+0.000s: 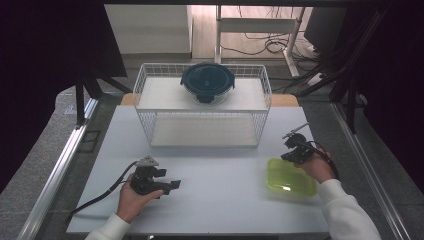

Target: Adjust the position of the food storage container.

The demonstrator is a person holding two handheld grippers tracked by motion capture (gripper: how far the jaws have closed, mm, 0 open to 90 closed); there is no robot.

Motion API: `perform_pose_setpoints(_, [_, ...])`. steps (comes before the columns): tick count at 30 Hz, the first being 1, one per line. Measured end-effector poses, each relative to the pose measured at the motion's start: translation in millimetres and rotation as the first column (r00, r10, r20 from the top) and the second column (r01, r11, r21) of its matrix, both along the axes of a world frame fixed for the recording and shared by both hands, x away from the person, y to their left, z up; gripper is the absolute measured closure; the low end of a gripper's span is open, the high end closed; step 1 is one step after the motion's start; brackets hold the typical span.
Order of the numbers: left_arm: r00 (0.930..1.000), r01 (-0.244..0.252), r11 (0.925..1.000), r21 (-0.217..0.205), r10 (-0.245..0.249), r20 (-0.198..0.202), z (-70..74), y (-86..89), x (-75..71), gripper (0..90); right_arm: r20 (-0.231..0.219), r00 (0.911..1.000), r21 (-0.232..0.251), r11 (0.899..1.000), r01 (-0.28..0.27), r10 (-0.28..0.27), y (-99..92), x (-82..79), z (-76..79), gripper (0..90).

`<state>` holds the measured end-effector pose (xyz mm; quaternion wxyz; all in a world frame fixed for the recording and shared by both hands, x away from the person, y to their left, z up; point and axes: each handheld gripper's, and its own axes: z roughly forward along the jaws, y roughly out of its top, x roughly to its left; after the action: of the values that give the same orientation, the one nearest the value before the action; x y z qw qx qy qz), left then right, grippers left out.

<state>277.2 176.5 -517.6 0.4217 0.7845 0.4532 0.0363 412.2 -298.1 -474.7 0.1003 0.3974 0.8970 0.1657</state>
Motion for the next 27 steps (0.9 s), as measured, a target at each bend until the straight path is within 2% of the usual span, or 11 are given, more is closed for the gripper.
perform_pose_setpoints(3, [1.0000, -0.001, 1.0000, 0.000, 0.001, 0.001, 0.1, 0.0, -0.2, 21.5, -0.009, 0.9981, 0.006, 0.998, -0.061, 0.061, 11.4, -5.4, -1.3, 88.7])
perform_pose_setpoints(4, [1.0000, -0.001, 1.0000, 0.000, 0.001, 0.001, 0.1, 0.0, -0.2, 21.5, -0.009, 0.9981, 0.006, 0.998, -0.061, 0.061, 11.4, -5.4, -1.3, 88.7])
perform_pose_setpoints(6, [1.0000, 0.000, 1.0000, 0.001, 0.000, -0.003, -0.8, -0.6, -0.1, 21.5, -0.011, 0.9951, -0.001, 0.995, -0.098, 0.098, 20.9, -10.7, -3.2, 88.7])
perform_pose_setpoints(11, [1.0000, -0.002, 1.0000, 0.002, 0.002, -0.002, -0.7, -0.6, -0.3, 21.4, 0.011, 0.9968, -0.003, 0.997, -0.079, 0.079, 18.0, -11.3, -1.8, 88.7])
perform_pose_setpoints(12, [1.0000, -0.004, 1.0000, 0.004, 0.004, -0.001, -0.8, -0.5, -0.3, 21.4, 0.041, 0.9983, 0.022, 0.999, -0.041, 0.040, 8.5, -11.9, 3.6, 88.7])
perform_pose_setpoints(15, [0.9999, -0.010, 0.9998, 0.016, 0.010, 0.003, -1.0, -0.4, -0.5, 21.2, 0.074, 0.9971, 0.056, 0.998, 0.012, -0.016, -8.3, -15.4, 13.7, 88.7])
perform_pose_setpoints(19, [0.9997, -0.023, 0.9992, 0.034, 0.023, 0.010, -0.9, 0.2, -0.8, 20.8, 0.119, 0.9862, 0.099, 0.990, 0.104, -0.115, -37.0, -26.4, 28.0, 88.7])
perform_pose_setpoints(22, [0.9995, -0.030, 0.9987, 0.042, 0.029, 0.010, -1.0, 0.1, -1.0, 19.8, 0.151, 0.9739, 0.089, 0.983, 0.158, -0.170, -58.7, -39.6, 35.7, 88.6])
perform_pose_setpoints(27, [0.9991, -0.041, 0.9979, 0.050, 0.041, 0.010, -0.6, 0.0, -2.3, 18.9, 0.141, 0.9611, 0.079, 0.970, 0.228, -0.238, -81.3, -60.2, 33.7, 88.6])
